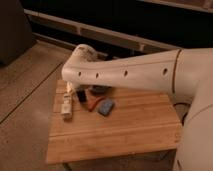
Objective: Knock the eraser over
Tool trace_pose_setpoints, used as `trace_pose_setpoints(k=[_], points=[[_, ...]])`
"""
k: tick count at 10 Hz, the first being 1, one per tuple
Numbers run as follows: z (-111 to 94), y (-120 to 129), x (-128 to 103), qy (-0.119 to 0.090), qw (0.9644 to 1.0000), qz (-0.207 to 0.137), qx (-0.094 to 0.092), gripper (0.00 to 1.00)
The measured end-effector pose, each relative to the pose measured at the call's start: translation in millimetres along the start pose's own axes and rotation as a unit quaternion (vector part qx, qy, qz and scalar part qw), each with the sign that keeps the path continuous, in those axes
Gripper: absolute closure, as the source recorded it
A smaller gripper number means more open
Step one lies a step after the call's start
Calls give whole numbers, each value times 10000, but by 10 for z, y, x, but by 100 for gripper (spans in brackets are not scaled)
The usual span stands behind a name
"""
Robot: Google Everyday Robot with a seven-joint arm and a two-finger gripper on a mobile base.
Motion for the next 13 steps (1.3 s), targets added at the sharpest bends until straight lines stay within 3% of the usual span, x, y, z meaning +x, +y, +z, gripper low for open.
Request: trace_pose_setpoints(k=[1, 3, 4, 6, 9, 10, 12, 13], points=[[20, -27, 4, 36, 10000, 4, 45, 35], [178, -390, -114, 208, 9988, -58, 436, 35], [246, -497, -178, 254, 9983, -69, 511, 35], [473, -695, -331, 390, 9979, 15, 521, 35], [965, -802, -315, 930, 9946, 243, 392, 35], [1186, -766, -223, 1315, 9902, 302, 359, 35], [1408, -718, -92, 1798, 9822, 457, 293, 35], [1513, -681, -35, 2087, 9763, 514, 268, 35]])
